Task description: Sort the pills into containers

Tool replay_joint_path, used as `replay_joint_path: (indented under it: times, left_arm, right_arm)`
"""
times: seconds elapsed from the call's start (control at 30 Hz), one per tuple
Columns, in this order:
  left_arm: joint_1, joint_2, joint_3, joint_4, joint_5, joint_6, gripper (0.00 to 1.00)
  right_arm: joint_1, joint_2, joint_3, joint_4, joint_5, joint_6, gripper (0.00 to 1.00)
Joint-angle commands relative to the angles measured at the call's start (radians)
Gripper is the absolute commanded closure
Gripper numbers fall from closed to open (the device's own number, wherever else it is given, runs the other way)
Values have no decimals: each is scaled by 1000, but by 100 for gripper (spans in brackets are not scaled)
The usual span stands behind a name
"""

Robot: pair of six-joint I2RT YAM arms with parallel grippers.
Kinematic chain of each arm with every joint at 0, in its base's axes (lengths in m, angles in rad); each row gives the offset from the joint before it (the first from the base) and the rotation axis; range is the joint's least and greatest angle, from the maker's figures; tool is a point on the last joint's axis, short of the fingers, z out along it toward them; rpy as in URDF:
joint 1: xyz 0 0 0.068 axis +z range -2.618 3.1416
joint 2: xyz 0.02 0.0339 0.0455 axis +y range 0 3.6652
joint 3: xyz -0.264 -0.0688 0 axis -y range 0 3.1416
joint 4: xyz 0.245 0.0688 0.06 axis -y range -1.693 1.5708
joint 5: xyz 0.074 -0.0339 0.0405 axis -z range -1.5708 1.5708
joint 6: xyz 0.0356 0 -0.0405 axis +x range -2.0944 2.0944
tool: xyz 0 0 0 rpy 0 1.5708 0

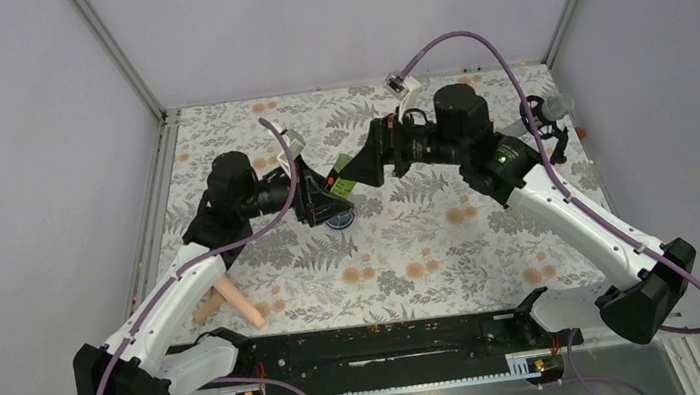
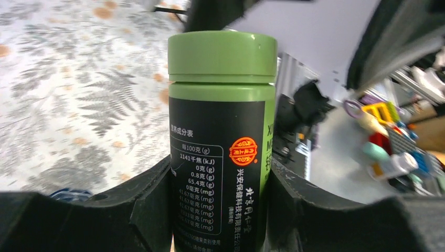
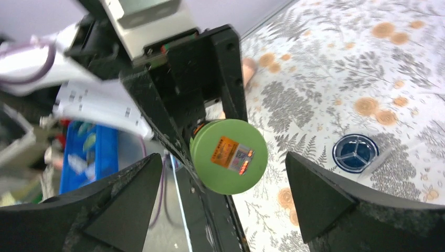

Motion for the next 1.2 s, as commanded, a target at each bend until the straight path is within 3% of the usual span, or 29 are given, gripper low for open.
replay_joint_path:
  times: [0.0, 0.17, 0.33, 0.57, 0.87, 0.97, 1.07, 1.17]
  left_arm:
    - [3, -43, 23, 58, -266, 53, 100]
    - [3, -63, -4, 115, -301, 31, 100]
    - [2, -67, -26, 138, -278, 7, 100]
    - [2, -81, -50, 153, -265, -10, 100]
    - [2, -74, -23, 149, -266, -55, 100]
    - [4, -74, -11, 128, -225, -52, 100]
    - [5, -65, 23, 65, -102, -22, 100]
    - [5, -48, 44, 25, 59, -10, 100]
  right_arm:
    - [89, -8, -31, 113, 418, 323, 7]
    - [121, 67, 38, 45, 496, 403, 10]
    - [120, 60, -19, 165, 496, 475, 23]
    - [121, 84, 16, 202, 463, 482, 19]
    - [120, 96, 23, 149, 342, 411, 71]
    - [100, 83, -3, 227, 208, 296, 89]
    - [56, 81, -6, 256, -120, 129, 100]
    - [20, 84, -6, 184, -401, -33, 100]
